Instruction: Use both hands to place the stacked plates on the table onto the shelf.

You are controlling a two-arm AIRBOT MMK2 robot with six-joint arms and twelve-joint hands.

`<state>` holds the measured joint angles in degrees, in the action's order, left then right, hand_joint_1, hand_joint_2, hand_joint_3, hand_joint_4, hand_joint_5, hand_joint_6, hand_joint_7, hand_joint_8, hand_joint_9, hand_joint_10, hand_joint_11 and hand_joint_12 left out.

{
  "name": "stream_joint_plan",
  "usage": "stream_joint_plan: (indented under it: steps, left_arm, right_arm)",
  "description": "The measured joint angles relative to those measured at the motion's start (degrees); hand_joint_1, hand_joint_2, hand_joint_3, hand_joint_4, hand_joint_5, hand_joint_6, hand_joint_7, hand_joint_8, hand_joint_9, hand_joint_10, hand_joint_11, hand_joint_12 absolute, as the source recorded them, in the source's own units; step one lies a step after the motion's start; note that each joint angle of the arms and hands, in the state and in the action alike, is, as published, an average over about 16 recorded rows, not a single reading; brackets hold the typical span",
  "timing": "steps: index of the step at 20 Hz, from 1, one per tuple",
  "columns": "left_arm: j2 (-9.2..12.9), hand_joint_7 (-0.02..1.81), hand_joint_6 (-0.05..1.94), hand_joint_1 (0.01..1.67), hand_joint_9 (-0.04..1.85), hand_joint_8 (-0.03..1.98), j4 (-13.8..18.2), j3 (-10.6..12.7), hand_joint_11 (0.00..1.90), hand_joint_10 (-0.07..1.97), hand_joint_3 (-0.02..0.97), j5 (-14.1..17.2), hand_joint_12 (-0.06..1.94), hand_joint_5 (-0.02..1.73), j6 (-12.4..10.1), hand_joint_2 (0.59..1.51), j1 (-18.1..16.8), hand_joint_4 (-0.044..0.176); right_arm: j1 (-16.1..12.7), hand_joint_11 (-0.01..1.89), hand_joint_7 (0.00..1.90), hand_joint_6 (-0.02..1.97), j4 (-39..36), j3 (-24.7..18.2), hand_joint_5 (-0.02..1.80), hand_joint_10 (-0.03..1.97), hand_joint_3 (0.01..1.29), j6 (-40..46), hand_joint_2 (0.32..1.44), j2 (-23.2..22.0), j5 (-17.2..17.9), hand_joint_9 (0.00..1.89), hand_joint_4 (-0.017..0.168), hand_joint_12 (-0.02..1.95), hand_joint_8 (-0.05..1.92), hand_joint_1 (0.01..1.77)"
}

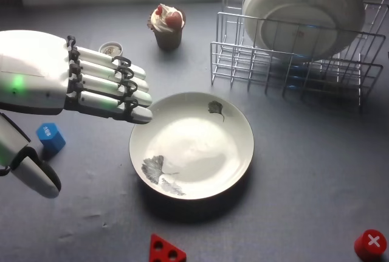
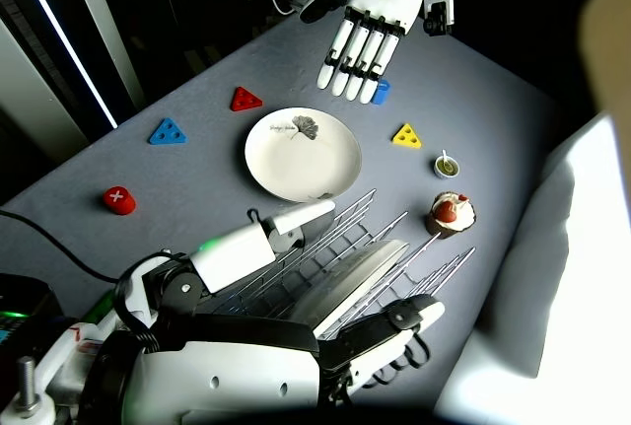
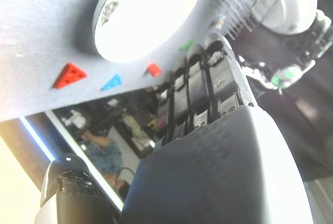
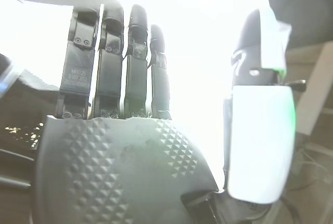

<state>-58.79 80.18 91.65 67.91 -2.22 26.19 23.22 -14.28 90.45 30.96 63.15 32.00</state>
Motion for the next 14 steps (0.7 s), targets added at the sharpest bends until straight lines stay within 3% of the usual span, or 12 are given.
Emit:
stream_joint_plan:
  steps: [6, 14]
  left_arm:
    - [0.00, 0.15, 0.02, 0.11, 0.14, 0.02, 0.62, -0.97, 0.13, 0.01, 0.000, -1.12, 0.02, 0.14, 0.38, 0.927, 0.76, 0.000]
    - [0.00, 0.14, 0.02, 0.10, 0.14, 0.01, 2.00, -2.75, 0.14, 0.01, 0.000, -4.97, 0.02, 0.14, 1.68, 0.925, 2.77, 0.000]
  right_arm:
    - [-2.02, 0.41, 0.42, 0.01, -10.41, -5.82, 0.34, 0.00, 0.01, -8.52, 0.93, -3.30, 1.63, 0.42, 0.001, 0.02, 0.02, 0.69]
    - [-3.11, 0.23, 0.26, 0.01, -24.99, -21.66, 0.21, 0.00, 0.01, -32.99, 0.94, -11.01, 0.54, 0.27, -0.002, 0.02, 0.02, 0.39]
